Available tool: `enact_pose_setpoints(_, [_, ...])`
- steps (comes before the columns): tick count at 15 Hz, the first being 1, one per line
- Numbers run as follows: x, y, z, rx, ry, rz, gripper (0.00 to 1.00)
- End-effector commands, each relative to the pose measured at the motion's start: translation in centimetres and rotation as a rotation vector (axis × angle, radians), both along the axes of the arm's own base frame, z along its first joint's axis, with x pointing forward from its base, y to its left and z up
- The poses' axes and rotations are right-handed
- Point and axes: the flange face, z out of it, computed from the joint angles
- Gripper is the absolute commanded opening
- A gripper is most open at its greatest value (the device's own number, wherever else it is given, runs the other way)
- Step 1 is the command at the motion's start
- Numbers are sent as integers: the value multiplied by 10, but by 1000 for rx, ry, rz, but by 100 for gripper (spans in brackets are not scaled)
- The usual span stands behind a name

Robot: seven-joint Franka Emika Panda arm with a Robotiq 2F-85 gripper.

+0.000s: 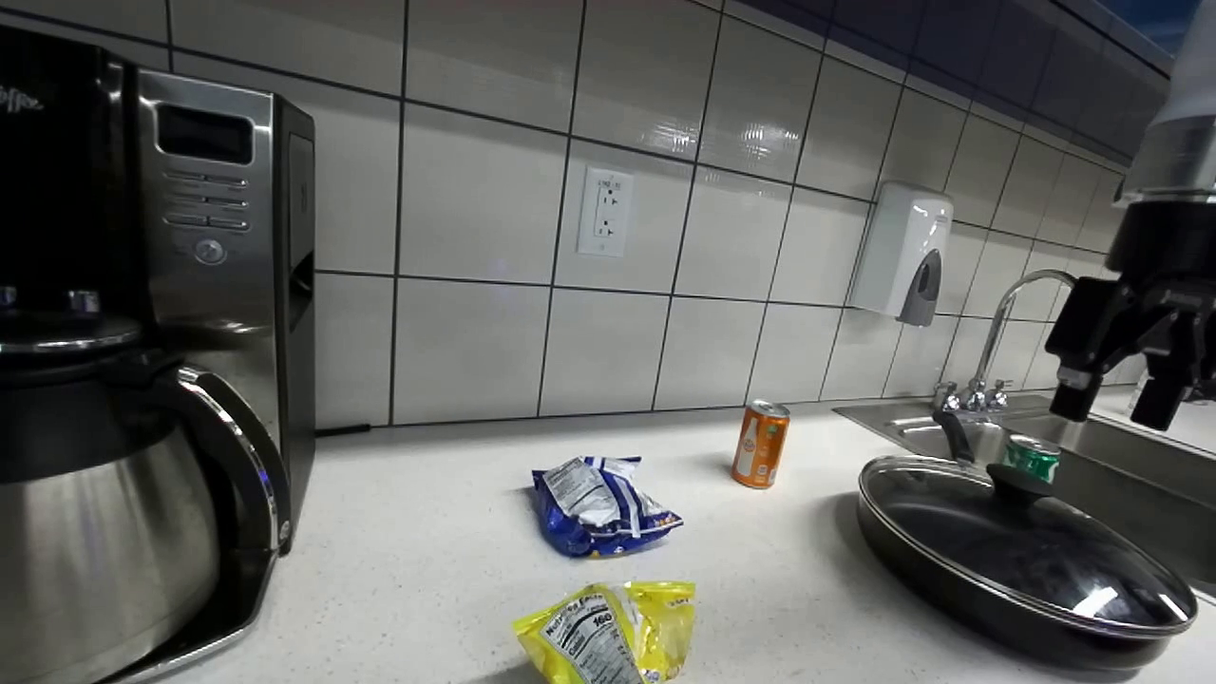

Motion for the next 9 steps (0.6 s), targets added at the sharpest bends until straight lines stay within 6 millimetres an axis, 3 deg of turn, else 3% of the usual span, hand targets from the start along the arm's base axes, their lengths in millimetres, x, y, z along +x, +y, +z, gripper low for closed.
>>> enact_pose_setpoints(1, [24,-24,-28,16,-18,-48,100])
enact_pose_setpoints(4, [35,-40,-49,26,-29,-95,100])
enact_pose_setpoints(9, [51,-55,-68,15,-11,-143,100])
